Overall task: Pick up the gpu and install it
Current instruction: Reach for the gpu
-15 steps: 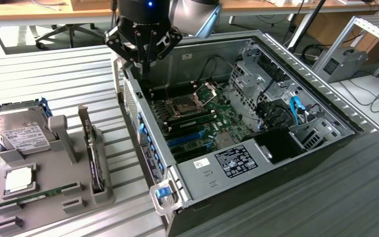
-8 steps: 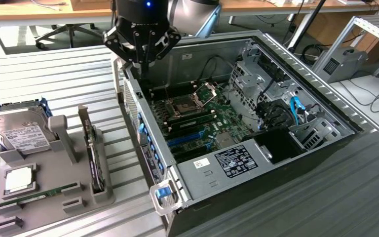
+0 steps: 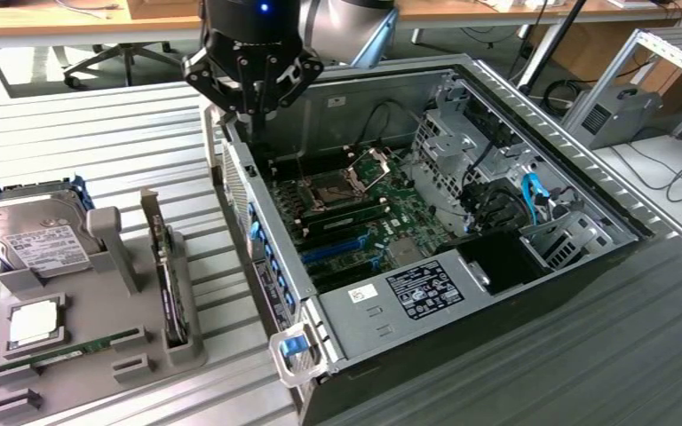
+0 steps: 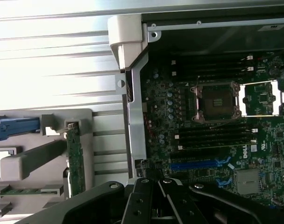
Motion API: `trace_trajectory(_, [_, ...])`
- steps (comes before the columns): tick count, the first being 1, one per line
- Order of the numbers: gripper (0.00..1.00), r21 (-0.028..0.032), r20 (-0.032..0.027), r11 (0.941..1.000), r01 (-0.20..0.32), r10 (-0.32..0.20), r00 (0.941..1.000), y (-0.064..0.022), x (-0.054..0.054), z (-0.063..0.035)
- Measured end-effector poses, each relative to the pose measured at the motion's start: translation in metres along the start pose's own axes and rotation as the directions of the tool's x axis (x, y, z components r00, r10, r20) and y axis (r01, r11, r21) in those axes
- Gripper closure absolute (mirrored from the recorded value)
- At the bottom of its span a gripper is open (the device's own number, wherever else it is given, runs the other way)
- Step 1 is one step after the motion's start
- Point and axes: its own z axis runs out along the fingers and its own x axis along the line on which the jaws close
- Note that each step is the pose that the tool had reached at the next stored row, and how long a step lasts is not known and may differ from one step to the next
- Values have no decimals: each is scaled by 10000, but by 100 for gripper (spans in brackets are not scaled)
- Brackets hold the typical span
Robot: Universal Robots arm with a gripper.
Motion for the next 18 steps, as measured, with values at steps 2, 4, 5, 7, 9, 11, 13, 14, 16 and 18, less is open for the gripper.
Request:
trace_trajectory(2, [89, 1, 0, 10000, 0, 0, 10000, -1, 8, 0])
trace_trajectory(4, [89, 0, 0, 10000, -1, 1, 10000, -1, 16, 0])
trace_trajectory(5, [89, 0, 1, 10000, 0, 0, 10000, -2, 21, 0])
trace_trajectory(7, [89, 0, 0, 10000, 0, 0, 10000, -2, 29, 0])
trace_trajectory(9, [89, 0, 0, 10000, 0, 0, 10000, -3, 37, 0])
trace_trajectory(11, [89, 0, 1, 10000, 0, 0, 10000, -4, 46, 0])
trace_trajectory(13, [89, 0, 0, 10000, 0, 0, 10000, -4, 55, 0])
trace_trajectory(14, [89, 0, 1, 10000, 0, 0, 10000, -5, 59, 0])
trace_trajectory(16, [89, -1, 0, 10000, 0, 0, 10000, -6, 71, -1])
trace_trajectory(18, [89, 0, 0, 10000, 0, 0, 10000, -6, 82, -1])
